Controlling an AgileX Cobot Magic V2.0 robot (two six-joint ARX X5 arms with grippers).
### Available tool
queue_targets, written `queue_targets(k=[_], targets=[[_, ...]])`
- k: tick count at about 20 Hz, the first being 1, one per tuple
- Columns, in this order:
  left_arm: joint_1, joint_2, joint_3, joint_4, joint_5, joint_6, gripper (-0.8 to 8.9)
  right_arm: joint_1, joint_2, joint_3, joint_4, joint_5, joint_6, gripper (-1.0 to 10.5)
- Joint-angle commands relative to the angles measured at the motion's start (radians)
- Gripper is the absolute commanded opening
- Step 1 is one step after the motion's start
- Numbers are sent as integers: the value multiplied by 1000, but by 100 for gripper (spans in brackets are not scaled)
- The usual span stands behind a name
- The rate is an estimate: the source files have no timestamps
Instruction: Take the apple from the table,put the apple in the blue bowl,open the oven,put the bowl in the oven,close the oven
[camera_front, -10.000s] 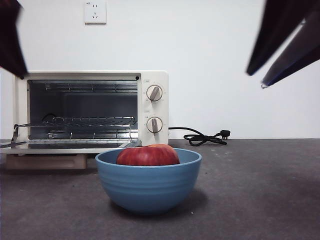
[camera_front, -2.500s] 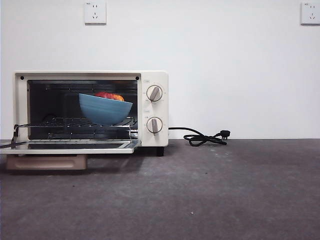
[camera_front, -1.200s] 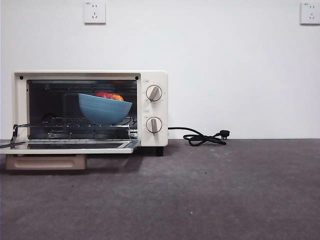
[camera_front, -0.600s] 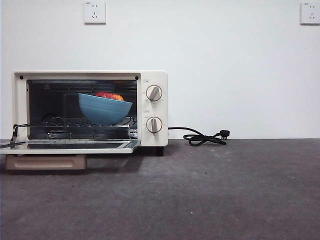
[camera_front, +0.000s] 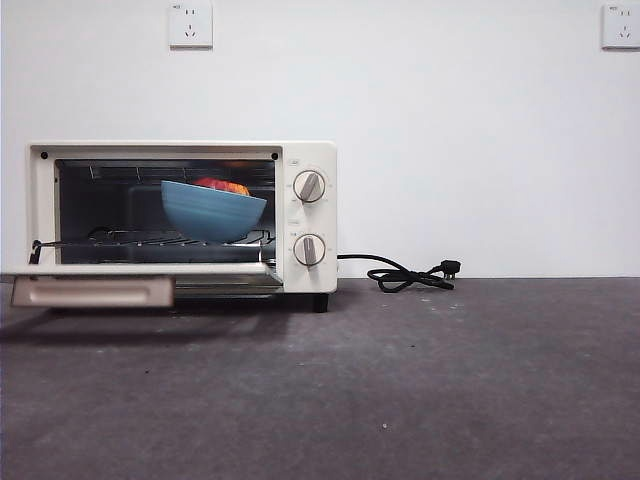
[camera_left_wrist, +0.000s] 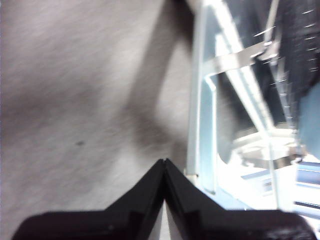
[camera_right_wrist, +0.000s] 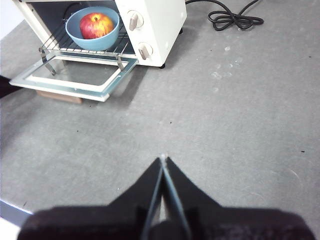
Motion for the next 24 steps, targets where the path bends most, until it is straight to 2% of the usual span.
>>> queue_targets(k=[1, 10, 24], targets=[[-6, 2, 16, 16, 50, -21, -8, 0, -3, -10, 4, -1, 8, -11], [-8, 2, 142, 16, 110, -85, -8, 0, -3, -10, 4, -1, 8, -11], [-13, 2, 357, 39, 109, -156, -8, 0, -2, -10, 4, 27, 9, -11]])
